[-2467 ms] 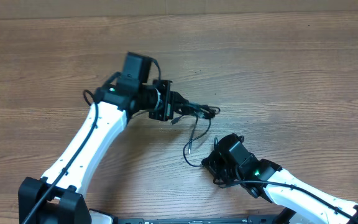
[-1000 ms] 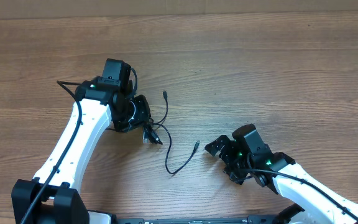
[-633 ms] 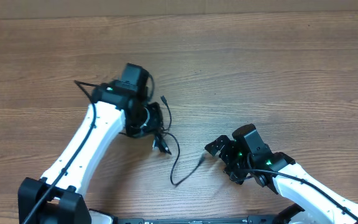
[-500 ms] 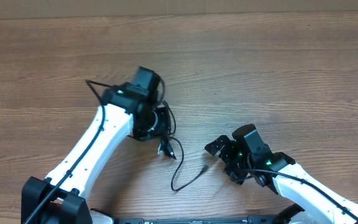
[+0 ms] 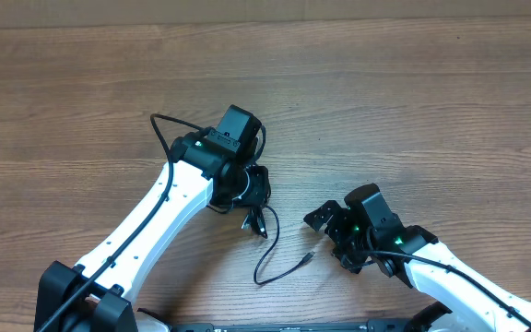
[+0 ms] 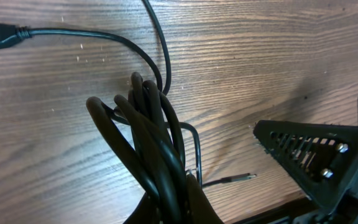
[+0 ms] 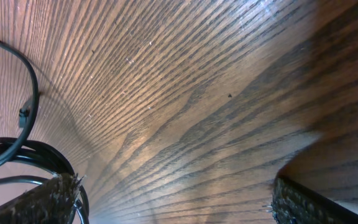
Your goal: Untangle cables
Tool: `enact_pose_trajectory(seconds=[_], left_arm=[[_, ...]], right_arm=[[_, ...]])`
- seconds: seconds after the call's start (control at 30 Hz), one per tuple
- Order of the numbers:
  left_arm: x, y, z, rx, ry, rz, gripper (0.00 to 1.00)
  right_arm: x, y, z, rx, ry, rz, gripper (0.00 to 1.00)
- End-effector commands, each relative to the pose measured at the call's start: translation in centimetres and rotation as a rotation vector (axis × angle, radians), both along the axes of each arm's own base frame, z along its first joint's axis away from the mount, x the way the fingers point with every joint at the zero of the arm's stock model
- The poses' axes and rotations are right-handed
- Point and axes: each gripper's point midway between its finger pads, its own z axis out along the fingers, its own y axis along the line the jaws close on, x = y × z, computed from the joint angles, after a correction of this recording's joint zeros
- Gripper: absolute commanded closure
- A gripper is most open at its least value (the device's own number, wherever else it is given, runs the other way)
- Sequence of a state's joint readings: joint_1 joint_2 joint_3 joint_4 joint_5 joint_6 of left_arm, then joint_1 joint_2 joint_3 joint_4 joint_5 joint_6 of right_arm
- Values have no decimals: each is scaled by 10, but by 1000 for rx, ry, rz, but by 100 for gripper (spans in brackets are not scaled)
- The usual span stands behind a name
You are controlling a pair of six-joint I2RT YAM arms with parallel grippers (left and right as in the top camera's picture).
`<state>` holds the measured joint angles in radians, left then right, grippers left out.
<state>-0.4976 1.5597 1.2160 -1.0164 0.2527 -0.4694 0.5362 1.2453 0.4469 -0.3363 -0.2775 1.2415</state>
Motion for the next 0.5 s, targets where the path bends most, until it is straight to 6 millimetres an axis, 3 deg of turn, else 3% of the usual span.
enact_pose_trajectory(seconds=[0.0,0.17,0.37,0.47], left_arm=[[6,0,12,1,-89,-97,96],[7,-2,13,-3,-117,-169,96],[4,-3,22,-12,-148,-303,96],[-1,1,28,5,-142,-368,96]], right_arm=[[-8,-10,-15,-37,38,-5,0],[-8,5,-6,42,32,30,0],[0,-1,-8,9,-2,8,0],[6,3,-4,-2,-86,94,0]])
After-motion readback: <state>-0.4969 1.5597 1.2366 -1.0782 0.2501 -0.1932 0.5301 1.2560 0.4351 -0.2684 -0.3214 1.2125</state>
